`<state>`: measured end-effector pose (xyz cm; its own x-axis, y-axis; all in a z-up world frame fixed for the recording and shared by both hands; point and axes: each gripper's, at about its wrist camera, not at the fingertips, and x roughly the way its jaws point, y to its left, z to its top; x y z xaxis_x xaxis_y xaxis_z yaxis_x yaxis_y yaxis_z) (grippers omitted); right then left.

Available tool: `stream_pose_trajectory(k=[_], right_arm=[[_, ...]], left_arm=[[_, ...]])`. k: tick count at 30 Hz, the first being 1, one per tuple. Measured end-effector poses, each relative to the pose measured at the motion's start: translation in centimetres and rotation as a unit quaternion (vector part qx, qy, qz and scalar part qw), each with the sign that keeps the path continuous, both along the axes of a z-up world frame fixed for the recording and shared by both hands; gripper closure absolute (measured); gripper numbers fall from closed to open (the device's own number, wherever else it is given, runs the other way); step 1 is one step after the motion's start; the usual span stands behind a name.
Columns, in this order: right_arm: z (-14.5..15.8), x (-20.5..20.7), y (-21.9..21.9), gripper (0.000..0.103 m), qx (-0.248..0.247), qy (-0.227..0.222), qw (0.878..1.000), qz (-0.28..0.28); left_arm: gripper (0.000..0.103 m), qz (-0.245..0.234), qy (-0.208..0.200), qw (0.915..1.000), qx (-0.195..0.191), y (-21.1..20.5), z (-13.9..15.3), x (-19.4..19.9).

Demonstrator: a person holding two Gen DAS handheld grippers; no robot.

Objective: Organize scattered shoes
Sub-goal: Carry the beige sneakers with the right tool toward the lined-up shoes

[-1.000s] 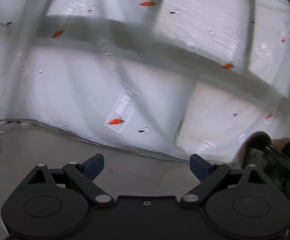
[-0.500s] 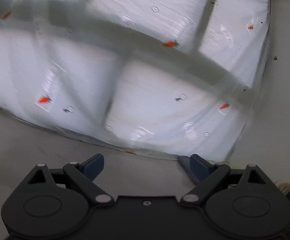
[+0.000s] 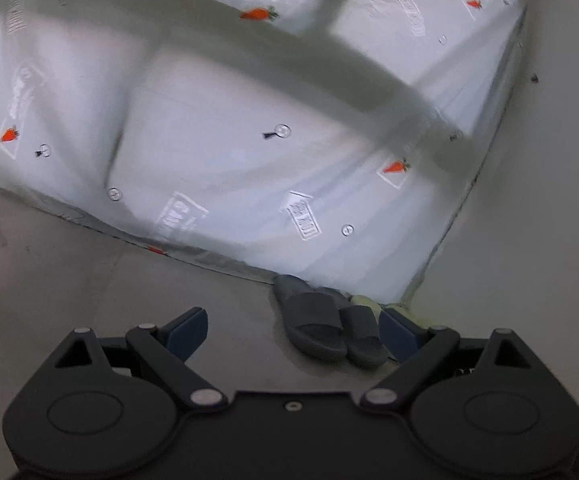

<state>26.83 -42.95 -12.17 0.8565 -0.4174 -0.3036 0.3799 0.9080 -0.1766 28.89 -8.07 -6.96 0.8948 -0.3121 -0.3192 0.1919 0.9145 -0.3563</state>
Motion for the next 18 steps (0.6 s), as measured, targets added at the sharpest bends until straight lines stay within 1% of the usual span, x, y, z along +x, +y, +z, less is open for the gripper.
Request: stream_pose_trajectory(k=[1,3,4,5,7,9,11,12,13,15,18], right_arm=[[-0.4,0.8,-0.7,0.043,0.01,0.006,1.0,0.005],[-0.8,2.7,-1.7,0.043,0.035,0.003,0.999,0.017],[-1.1,3.8,-2.1,0.043,0.037,0.001,0.999,0.022],[-1.3,5.0,-2.3,0.043,0.032,0.0,0.999,0.026],[-2.0,8.6,-3.0,0.043,0.005,0.002,1.0,0.009],[-2.8,11.4,-4.9,0.043,0.013,0.018,1.0,0.012],[-3.2,13.4,-6.9,0.047,0.042,0.049,0.998,0.023],[-3.4,14.1,-7.9,0.052,0.071,0.061,0.995,0.023],[-3.4,14.4,-8.4,0.053,0.084,0.067,0.994,0.02],[-3.6,14.3,-8.5,0.052,0.084,0.073,0.994,0.022],[-3.9,13.6,-7.9,0.052,0.07,0.083,0.993,0.055]], left_arm=[[0.01,0.003,0.003,1.0,0.004,-0.6,-0.2,0.5],[0.01,0.01,0.013,0.9999,0.004,-1.3,-0.8,1.6],[0.01,0.016,0.02,0.9997,0.005,-1.8,-1.2,2.5],[0.01,0.019,0.023,0.9995,0.008,-2.1,-1.5,3.1],[0.01,0.026,0.027,0.9991,0.021,-2.9,-2.1,4.6],[0.01,0.036,0.033,0.9982,0.036,-3.6,-2.7,6.6],[0.01,0.043,0.04,0.9975,0.04,-3.9,-3.0,8.3],[0.01,0.045,0.044,0.9972,0.041,-4.1,-3.1,9.0],[0.01,0.048,0.047,0.9969,0.042,-4.2,-3.3,9.7],[0.01,0.048,0.055,0.9962,0.048,-4.6,-3.8,11.0],[0.01,0.038,0.074,0.9949,0.056,-5.1,-4.6,12.3]])
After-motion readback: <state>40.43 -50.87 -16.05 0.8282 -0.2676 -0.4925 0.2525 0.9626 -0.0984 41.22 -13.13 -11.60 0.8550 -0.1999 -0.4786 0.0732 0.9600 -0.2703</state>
